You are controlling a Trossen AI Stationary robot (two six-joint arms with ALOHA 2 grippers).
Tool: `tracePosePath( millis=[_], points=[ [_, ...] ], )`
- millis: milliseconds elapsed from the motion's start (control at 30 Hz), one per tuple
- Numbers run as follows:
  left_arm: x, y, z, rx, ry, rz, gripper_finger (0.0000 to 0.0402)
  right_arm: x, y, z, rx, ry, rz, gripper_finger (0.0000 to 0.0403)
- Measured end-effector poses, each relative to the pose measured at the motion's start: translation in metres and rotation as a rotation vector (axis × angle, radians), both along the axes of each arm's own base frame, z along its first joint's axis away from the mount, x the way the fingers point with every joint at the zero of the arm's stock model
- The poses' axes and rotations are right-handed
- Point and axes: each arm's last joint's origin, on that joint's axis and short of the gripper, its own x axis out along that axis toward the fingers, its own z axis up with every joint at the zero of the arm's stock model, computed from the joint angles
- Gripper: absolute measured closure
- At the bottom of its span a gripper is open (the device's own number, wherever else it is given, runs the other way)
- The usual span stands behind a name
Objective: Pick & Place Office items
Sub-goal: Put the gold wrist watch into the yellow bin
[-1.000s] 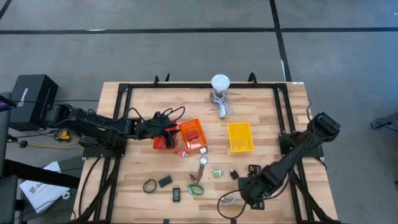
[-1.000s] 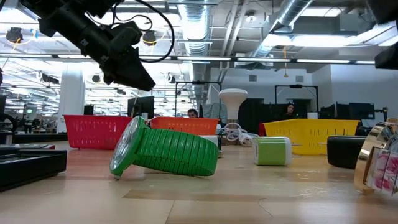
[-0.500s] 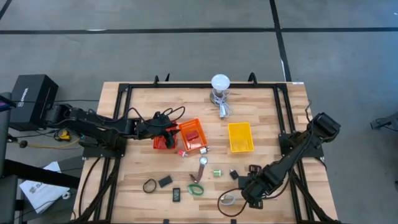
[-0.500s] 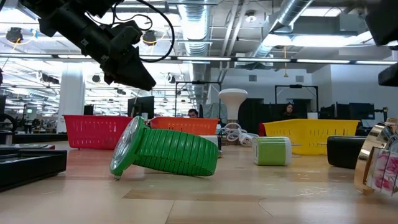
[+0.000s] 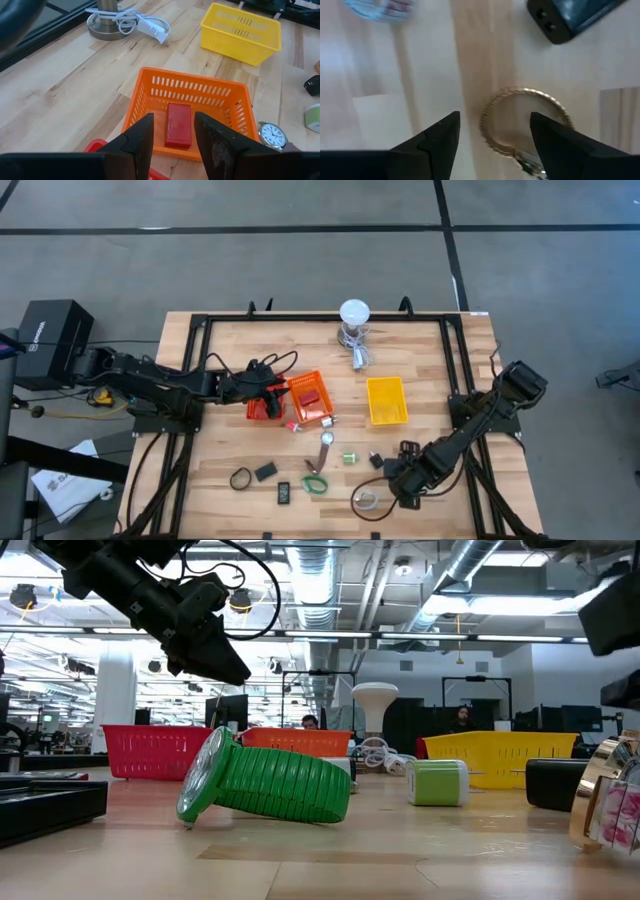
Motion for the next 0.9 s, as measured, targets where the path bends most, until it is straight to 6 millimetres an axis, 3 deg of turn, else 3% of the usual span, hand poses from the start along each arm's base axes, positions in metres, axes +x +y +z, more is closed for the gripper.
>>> tracePosePath(
  millis=[367, 533, 900],
  points=[
    [0.0, 0.0, 0.0, 0.0, 0.0, 0.0, 0.0266, -0.002, -0.008, -0.008, -0.01, -0.025, -0.058, 0.0171],
    [0.0, 0.0, 0.0, 0.0, 0.001, 0.0, 0.0266, 0.001, -0.01, -0.009, 0.021, -0.014, -0.174, 0.0171],
    [0.0, 0.0, 0.0, 0.0, 0.001, -0.001, 0.0266, -0.008, 0.001, -0.01, -0.016, -0.046, -0.052, 0.0177]
  ],
)
